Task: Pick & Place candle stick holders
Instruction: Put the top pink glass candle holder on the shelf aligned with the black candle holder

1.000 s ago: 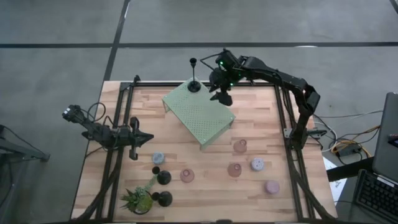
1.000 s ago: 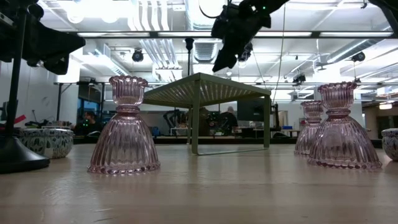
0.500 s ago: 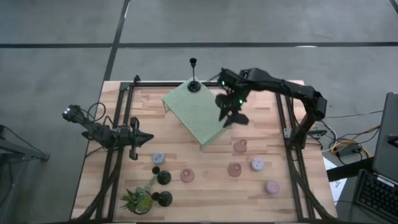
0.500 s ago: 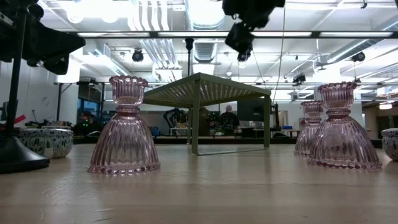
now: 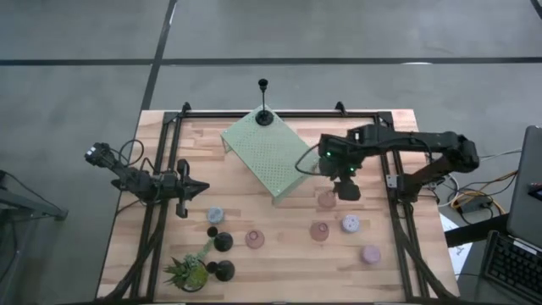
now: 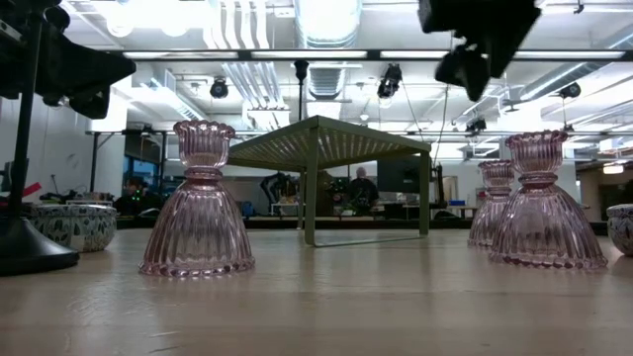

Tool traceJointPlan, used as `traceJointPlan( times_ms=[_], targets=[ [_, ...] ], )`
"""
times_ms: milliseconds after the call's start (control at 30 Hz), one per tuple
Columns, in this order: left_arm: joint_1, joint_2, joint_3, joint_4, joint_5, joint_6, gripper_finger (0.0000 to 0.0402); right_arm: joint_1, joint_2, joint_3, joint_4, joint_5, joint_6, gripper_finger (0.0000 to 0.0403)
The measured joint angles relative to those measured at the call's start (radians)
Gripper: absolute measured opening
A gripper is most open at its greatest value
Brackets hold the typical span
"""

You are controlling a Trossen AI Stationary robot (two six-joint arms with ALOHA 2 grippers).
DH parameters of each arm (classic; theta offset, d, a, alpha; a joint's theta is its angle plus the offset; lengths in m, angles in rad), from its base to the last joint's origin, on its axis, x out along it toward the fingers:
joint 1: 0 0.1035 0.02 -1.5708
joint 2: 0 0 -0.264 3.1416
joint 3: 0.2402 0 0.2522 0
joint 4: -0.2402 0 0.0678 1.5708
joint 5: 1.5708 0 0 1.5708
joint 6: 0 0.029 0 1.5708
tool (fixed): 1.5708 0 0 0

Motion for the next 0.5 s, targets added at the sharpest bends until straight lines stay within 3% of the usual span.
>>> traceJointPlan(
  times_ms=[400,500],
  targets=[
    [0.0,0.0,0.0,0.0,0.0,0.0,0.0021,0.045,-0.109,-0.237,0.19,0.019,0.071,0.0205],
    [0.0,0.0,0.0,0.0,0.0,0.0,0.0021,0.078,-0.105,-0.266,0.214,0.108,0.073,0.0205]
  ],
)
